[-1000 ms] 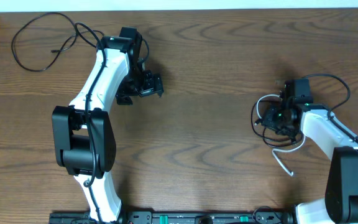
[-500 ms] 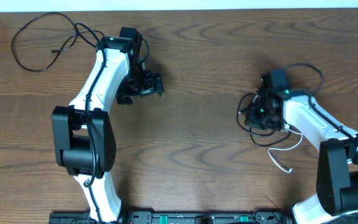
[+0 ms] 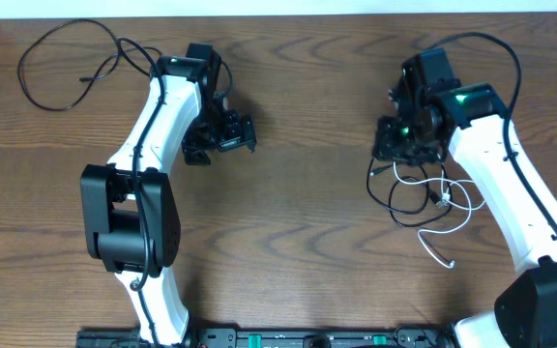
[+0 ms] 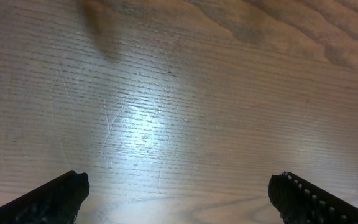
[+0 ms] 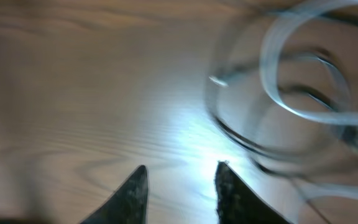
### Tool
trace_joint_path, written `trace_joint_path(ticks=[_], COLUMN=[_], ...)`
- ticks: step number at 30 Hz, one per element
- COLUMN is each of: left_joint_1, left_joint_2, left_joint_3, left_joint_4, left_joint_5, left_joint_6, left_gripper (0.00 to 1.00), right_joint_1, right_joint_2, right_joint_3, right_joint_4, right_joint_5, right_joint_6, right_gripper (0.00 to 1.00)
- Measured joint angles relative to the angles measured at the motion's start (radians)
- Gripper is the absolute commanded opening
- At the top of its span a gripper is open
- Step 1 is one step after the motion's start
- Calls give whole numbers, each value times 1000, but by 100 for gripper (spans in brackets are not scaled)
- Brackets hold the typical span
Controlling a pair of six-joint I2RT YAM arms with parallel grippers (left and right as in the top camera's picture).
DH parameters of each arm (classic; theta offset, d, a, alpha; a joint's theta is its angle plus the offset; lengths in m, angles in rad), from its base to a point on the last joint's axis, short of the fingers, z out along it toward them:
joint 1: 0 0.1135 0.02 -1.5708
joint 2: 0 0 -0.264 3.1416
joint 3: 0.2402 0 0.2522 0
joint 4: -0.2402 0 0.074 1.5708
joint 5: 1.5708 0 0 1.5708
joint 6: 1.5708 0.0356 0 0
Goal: Untangle cables
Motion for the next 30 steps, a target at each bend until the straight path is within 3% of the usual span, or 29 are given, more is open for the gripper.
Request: trace_joint_path(ticks=[4,9,15,21,25,30], left_joint_1=[0,0,0,0,0,0], left_joint_2=[0,0,0,0,0,0], left_joint_3=[0,0,0,0,0,0], left_joint_4=[4,5,4,3,0,0], left_joint_5=[2,3,3,5,6,6], left_joint_6=[0,0,0,0,0,0], left_gripper=[98,98,98,98,98,98], right_joint_1=[0,27,71,70,63,50], right_joint_2=[1,15,26,26,26,26], right_joint_3=[-73,-251,-388,-473,-501,-501], right_joint_4=[6,170,311,438,468,495], right_joint_5=[102,151,166,193,213,227], right_joint_6=[15,47,65,80,82,87], right_gripper=[21,30,28,30,24,27])
